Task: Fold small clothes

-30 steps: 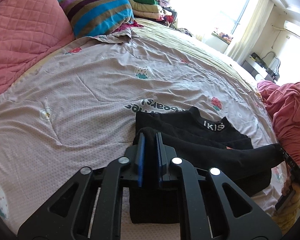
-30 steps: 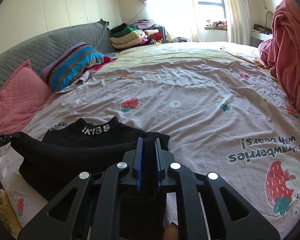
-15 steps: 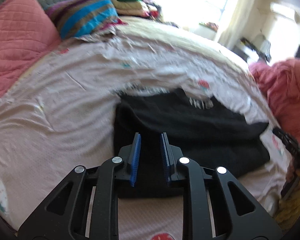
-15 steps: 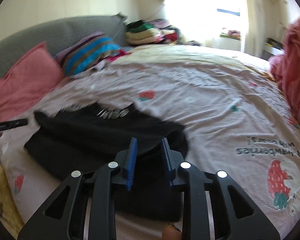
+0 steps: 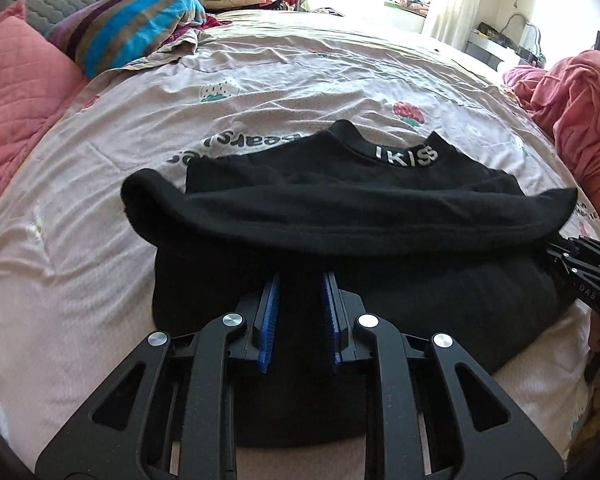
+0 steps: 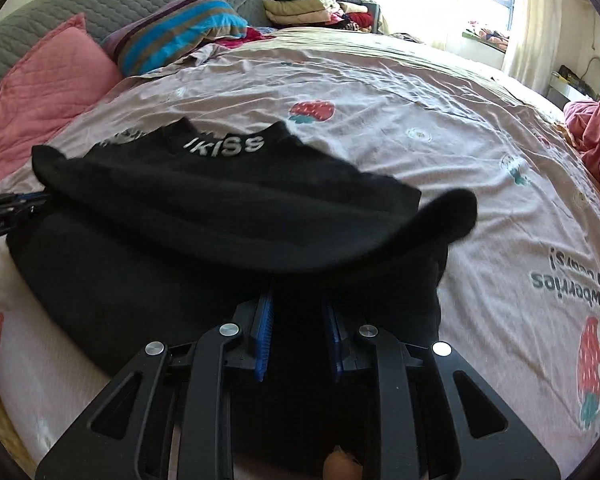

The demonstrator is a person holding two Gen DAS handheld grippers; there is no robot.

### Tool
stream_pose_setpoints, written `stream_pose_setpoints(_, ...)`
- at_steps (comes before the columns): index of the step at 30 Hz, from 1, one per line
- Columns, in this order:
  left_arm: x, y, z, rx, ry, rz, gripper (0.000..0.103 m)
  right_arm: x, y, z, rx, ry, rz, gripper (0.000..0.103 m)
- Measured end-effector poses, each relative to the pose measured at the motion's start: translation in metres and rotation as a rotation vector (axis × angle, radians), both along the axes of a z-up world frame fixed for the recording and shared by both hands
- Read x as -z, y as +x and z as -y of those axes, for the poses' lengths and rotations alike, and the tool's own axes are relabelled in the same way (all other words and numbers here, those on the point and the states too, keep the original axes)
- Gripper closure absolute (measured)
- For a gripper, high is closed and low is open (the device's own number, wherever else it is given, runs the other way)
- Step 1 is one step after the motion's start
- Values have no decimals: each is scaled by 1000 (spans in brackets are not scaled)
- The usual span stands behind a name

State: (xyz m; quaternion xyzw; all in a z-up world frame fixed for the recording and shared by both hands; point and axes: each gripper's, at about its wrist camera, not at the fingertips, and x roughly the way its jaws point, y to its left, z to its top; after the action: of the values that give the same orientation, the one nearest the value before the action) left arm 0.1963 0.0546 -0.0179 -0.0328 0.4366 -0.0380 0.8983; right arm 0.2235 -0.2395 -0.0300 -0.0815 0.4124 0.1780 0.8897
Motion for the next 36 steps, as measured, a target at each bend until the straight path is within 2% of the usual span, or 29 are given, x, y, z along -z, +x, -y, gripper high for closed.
stream_pose_setpoints(10, -18, 31, -6, -19, 14, 33, 89, -12, 38, 3, 60, -19, 49, 81)
stream_pose_setpoints(19, -28, 42, -33, -87, -11, 55, 87, -15, 57, 30, 171, 30, 59, 81)
stream_pose_setpoints(23, -19, 47, -50, -133, -20, 32, 77, -15, 63, 46, 221, 46, 46, 81)
stream_pose_setpoints(24, -16, 48, -53, -142, -21, 26, 76, -14, 65, 50, 232, 52, 40, 78)
stream_pose_setpoints(25, -13, 49, -57, -152, -22, 17, 76, -14, 67, 52, 240, 58, 35, 69)
stream_pose_setpoints(27, -4, 51, -66, -169, -47, -3, 71, -14, 70, 58, 253, 70, 26, 63)
stream_pose_setpoints(29, 3, 53, -73, -178, -86, -16, 65, -11, 74, 61, 258, 69, 9, 63)
stream_pose_setpoints(32, 10, 54, -79, -175, -159, -24, 65, -6, 80, 61, 249, 86, -22, 63)
stream_pose_setpoints(34, 12, 56, -81, -173, -181, -26, 65, -2, 83, 61, 246, 98, -41, 64)
stream_pose_setpoints(35, 14, 57, -81, -170, -186, -28, 69, 1, 85, 60, 240, 106, -49, 65)
stream_pose_setpoints(36, 14, 57, -80, -170, -178, -28, 73, 2, 86, 60, 235, 112, -56, 74)
